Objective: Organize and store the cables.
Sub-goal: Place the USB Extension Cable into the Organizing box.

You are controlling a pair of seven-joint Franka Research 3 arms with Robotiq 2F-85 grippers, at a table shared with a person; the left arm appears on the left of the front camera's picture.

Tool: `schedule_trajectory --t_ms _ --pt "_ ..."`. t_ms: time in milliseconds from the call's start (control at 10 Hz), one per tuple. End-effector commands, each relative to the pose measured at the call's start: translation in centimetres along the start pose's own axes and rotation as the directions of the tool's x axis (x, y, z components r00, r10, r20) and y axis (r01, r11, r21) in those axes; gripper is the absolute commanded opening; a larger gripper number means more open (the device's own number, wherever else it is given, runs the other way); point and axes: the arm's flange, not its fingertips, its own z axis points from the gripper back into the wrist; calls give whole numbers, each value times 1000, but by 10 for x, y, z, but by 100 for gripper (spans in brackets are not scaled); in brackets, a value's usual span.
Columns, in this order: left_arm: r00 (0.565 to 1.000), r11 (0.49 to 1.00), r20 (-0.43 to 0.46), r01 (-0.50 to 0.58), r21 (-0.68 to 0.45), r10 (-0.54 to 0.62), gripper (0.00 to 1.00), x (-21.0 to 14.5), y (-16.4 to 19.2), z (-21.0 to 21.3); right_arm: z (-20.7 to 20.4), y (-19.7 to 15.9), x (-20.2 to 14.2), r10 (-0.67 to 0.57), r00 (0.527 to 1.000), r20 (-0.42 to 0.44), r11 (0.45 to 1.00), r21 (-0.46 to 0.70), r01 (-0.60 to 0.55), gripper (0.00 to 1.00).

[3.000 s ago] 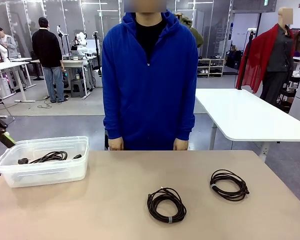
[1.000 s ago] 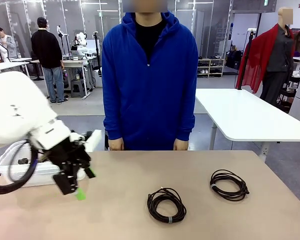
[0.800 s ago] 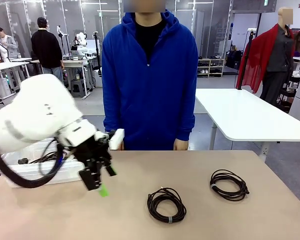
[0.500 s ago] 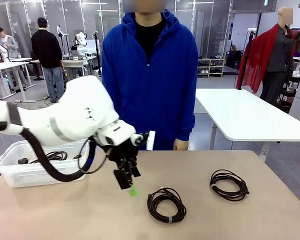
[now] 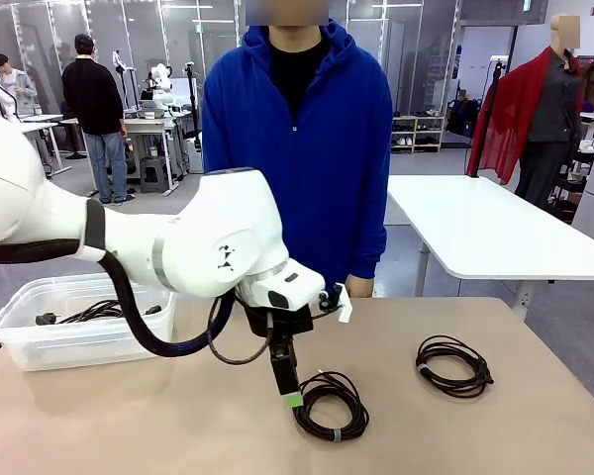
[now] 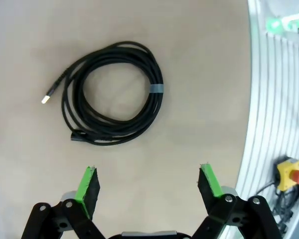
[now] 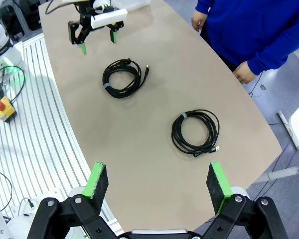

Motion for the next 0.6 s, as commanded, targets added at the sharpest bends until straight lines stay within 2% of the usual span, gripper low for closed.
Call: schedule_trajectory --t_ms 0,500 --pt "997 998 -61 44 -33 -46 100 19 5 -6 0 0 -1 1 1000 0 1000 0 -1 100" --pt "998 1000 -66 -3 -31 1 100 31 9 -32 0 0 -1 1 1000 0 1000 0 -1 100"
